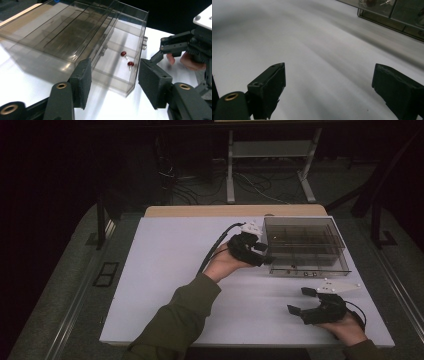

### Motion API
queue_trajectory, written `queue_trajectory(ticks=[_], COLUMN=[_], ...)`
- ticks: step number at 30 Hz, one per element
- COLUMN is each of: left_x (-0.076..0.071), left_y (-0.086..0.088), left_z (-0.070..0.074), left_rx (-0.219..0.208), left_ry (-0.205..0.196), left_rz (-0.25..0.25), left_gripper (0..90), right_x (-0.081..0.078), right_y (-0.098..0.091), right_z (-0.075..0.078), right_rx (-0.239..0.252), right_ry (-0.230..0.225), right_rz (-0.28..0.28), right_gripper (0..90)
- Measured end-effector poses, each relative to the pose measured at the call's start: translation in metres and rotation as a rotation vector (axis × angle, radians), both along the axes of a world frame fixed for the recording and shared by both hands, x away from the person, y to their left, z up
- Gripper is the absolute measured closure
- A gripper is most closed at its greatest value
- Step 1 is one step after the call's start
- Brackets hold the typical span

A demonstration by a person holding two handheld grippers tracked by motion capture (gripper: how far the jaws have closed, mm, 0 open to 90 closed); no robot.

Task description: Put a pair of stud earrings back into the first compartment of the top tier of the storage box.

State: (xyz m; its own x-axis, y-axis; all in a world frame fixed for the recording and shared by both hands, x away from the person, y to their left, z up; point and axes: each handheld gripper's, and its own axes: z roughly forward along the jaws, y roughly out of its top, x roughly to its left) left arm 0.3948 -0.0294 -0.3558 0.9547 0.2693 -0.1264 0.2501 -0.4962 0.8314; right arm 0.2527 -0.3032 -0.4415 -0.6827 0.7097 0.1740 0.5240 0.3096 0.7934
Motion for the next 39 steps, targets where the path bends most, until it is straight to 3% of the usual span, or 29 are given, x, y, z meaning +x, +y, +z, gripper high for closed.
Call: queue_trajectory(ticks=[8, 13, 24, 29, 39], left_x=[-0.011, -0.022, -0.043, -0.054, -0.071], left_y=[0.038, 0.062, 0.11, 0.127, 0.152], left_z=[-0.008, -0.019, -0.043, -0.049, -0.055], left_rx=[-0.007, -0.027, -0.011, 0.009, -0.005], left_ry=[-0.018, -0.006, -0.003, -0.015, -0.036], left_rz=[0.036, 0.073, 0.142, 0.174, 0.237], left_gripper=[37.8, 35.3, 29.6, 25.3, 13.6], right_x=[0.002, 0.003, 0.002, 0.003, 0.002], right_y=[0.001, 0.001, 0.001, 0.0, 0.0], right_z=[-0.001, -0.001, -0.001, -0.001, -0.001], right_rx=[-0.003, -0.003, -0.006, -0.005, -0.006], right_ry=[0.0, -0.001, -0.003, -0.003, -0.007], right_rz=[0.003, 0.007, 0.003, 0.002, 0.001], right_gripper=[11.2, 11.2, 11.2, 11.2, 11.2])
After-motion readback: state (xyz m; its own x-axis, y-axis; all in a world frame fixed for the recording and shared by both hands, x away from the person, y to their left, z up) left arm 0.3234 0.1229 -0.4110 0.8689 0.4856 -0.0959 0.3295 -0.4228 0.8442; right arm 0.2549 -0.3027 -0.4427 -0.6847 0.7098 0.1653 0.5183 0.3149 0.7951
